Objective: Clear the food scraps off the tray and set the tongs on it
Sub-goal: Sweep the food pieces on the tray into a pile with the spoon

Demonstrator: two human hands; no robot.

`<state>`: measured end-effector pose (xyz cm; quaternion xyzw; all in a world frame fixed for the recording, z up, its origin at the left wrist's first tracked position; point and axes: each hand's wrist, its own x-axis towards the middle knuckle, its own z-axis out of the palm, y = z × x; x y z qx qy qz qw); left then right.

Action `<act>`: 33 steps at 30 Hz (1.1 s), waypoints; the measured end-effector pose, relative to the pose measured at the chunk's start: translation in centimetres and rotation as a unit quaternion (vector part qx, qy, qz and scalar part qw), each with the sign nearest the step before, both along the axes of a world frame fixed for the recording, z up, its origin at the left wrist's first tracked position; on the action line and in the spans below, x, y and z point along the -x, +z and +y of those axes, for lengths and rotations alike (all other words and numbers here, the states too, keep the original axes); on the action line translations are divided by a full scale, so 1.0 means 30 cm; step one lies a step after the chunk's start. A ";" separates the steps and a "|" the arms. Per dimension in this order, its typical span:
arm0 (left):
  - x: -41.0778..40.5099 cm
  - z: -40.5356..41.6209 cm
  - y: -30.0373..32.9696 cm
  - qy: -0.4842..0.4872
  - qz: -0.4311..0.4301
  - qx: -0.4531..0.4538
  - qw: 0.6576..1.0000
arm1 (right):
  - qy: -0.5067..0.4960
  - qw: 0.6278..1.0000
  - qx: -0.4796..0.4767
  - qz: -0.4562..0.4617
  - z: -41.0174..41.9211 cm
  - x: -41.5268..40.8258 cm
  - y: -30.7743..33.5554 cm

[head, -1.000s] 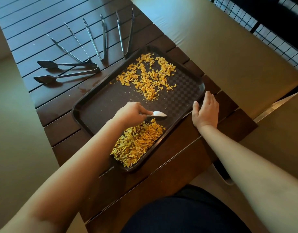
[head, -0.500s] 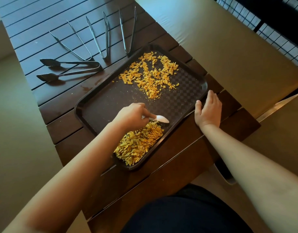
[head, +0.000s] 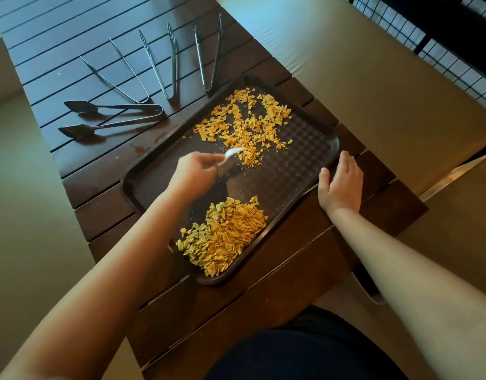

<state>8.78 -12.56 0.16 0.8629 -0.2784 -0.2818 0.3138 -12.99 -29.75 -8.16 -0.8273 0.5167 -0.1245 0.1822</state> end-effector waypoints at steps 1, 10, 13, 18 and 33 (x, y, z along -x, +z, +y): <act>-0.011 -0.018 -0.005 0.029 0.000 0.010 1.000 | 0.000 1.000 -0.002 0.000 0.000 0.000 0.000; -0.001 -0.116 -0.051 0.013 0.002 -0.026 1.000 | 0.001 1.000 -0.007 0.002 -0.003 0.000 -0.004; 0.012 -0.087 -0.055 -0.053 -0.027 -0.049 0.997 | 0.000 1.000 -0.006 0.002 -0.004 0.000 -0.005; 0.028 -0.020 -0.065 -0.130 -0.039 -0.075 0.988 | 0.002 1.000 -0.005 0.000 -0.002 -0.002 -0.006; 0.087 0.010 -0.061 -0.087 0.009 -0.080 0.993 | 0.002 1.000 -0.005 0.002 -0.006 -0.002 -0.010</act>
